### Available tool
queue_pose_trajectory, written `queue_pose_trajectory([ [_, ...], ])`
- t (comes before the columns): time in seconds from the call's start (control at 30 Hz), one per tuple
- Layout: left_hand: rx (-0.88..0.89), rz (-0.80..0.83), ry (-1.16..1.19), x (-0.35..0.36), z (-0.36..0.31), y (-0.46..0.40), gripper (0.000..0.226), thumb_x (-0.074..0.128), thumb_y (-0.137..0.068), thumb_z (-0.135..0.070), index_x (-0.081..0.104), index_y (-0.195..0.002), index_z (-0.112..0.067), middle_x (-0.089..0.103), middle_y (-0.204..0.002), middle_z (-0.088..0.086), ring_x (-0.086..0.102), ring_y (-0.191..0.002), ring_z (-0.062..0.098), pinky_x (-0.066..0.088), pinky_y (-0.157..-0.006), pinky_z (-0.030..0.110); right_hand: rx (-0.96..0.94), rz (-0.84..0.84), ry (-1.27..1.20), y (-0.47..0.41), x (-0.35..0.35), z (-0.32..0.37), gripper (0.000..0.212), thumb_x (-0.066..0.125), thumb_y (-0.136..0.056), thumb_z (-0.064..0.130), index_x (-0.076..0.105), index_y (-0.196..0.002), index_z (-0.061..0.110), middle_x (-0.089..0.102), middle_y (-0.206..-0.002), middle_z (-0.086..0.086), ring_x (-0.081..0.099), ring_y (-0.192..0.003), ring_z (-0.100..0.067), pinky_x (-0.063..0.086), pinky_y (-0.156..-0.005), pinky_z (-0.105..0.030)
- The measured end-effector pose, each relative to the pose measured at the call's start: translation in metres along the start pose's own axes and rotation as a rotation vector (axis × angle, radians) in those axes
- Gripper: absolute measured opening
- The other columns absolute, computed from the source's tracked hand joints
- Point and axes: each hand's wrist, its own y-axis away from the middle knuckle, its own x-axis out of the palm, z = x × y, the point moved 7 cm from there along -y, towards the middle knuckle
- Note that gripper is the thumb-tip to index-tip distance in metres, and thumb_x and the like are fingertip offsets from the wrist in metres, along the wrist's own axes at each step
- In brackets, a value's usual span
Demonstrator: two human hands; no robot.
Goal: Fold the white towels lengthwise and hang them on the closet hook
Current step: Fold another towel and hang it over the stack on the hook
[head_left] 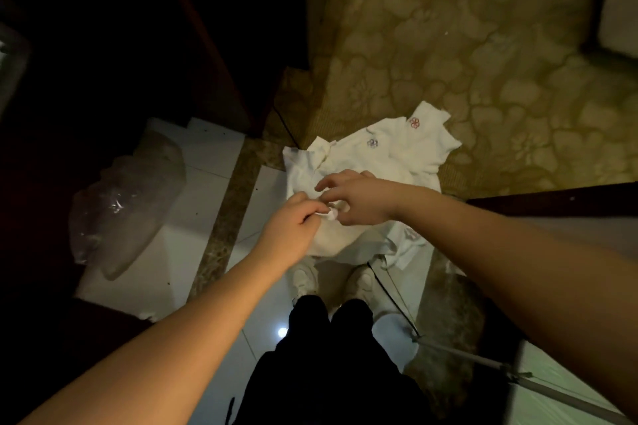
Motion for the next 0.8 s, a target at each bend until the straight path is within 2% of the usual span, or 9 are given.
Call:
queue_pose_trajectory([
  [0.1,0.018,-0.073,0.056,-0.033,-0.029,0.033,0.030,0.047,-0.099,-0.009,0.072,-0.110,-0.019,0.057,-0.109,-0.011,0.054,-0.081,0.000,0.037,-0.066,0.005,-0.006,-0.053,-0.171,0.026,-0.030,0.040,0.063,0.066,-0.093,0.032,0.041,-0.151,0.032,0.036,-0.155,0.005,0.034,-0.139,-0.017,0.029,-0.113,-0.039],
  [0.17,0.027,-0.104,0.086,-0.054,-0.046,0.053,0.030,0.046,-0.099,-0.010,0.073,-0.111,-0.020,0.057,-0.110,-0.012,0.053,-0.083,-0.004,0.037,-0.067,0.001,0.004,-0.058,-0.267,0.041,-0.049,0.066,0.063,0.069,-0.092,0.034,0.044,-0.150,0.031,0.045,-0.147,0.006,0.043,-0.131,-0.013,0.034,-0.109,-0.031],
  [0.23,0.039,-0.128,0.089,-0.074,-0.060,0.073,0.029,0.047,-0.100,-0.014,0.072,-0.112,-0.020,0.057,-0.100,-0.011,0.054,-0.081,-0.008,0.038,-0.062,0.003,0.030,-0.071,-0.261,0.056,-0.068,0.088,0.050,0.070,-0.091,0.038,0.057,-0.138,0.030,0.055,-0.131,0.010,0.050,-0.120,-0.012,0.039,-0.098,-0.028],
  [0.3,0.069,-0.167,0.057,-0.094,-0.074,0.095,0.027,0.049,-0.099,-0.014,0.071,-0.114,-0.021,0.056,-0.093,-0.012,0.053,-0.078,-0.012,0.036,-0.062,0.004,0.036,-0.117,-0.210,0.074,-0.088,0.114,0.040,0.070,-0.090,0.042,0.062,-0.126,0.028,0.056,-0.115,0.013,0.053,-0.107,-0.008,0.041,-0.085,-0.024],
  [0.43,0.132,-0.270,0.085,-0.130,-0.102,0.144,0.015,0.056,-0.097,-0.021,0.064,-0.110,-0.024,0.064,-0.097,-0.009,0.058,-0.086,0.003,0.039,-0.065,0.009,-0.003,-0.259,-0.132,0.108,-0.118,0.171,0.017,0.069,-0.093,0.033,0.055,-0.097,0.024,0.053,-0.085,0.012,0.053,-0.082,-0.013,0.037,-0.063,-0.023],
  [0.57,0.106,-0.309,-0.035,-0.153,-0.114,0.194,0.011,0.058,-0.096,-0.032,0.055,-0.106,-0.032,0.062,-0.090,-0.012,0.058,-0.076,-0.001,0.038,-0.056,0.015,-0.047,-0.431,-0.055,0.151,-0.146,0.221,0.018,0.065,-0.096,0.028,0.050,-0.086,0.026,0.053,-0.082,0.010,0.050,-0.074,-0.008,0.037,-0.060,-0.021],
  [0.67,0.041,-0.311,-0.159,-0.168,-0.106,0.235,0.013,0.057,-0.098,-0.037,0.065,-0.097,-0.028,0.067,-0.088,-0.008,0.063,-0.079,0.011,0.045,-0.065,0.030,-0.096,-0.569,-0.057,0.190,-0.161,0.248,0.020,0.065,-0.096,0.028,0.050,-0.083,0.030,0.055,-0.084,0.008,0.051,-0.074,-0.007,0.039,-0.061,-0.022],
  [0.73,0.037,-0.398,-0.085,-0.186,-0.104,0.272,0.015,0.061,-0.096,-0.038,0.069,-0.091,-0.028,0.071,-0.087,-0.004,0.067,-0.083,0.018,0.048,-0.069,0.033,-0.115,-0.631,0.001,0.214,-0.162,0.264,0.014,0.065,-0.096,0.029,0.053,-0.088,0.028,0.056,-0.087,0.008,0.052,-0.075,-0.008,0.041,-0.062,-0.023],
  [0.8,0.081,-0.544,0.045,-0.205,-0.110,0.320,0.014,0.068,-0.089,-0.044,0.073,-0.083,-0.032,0.074,-0.081,-0.003,0.069,-0.079,0.016,0.048,-0.068,0.032,-0.121,-0.694,0.081,0.236,-0.156,0.280,0.012,0.063,-0.097,0.030,0.055,-0.095,0.023,0.054,-0.085,0.010,0.053,-0.075,-0.010,0.043,-0.061,-0.023],
])
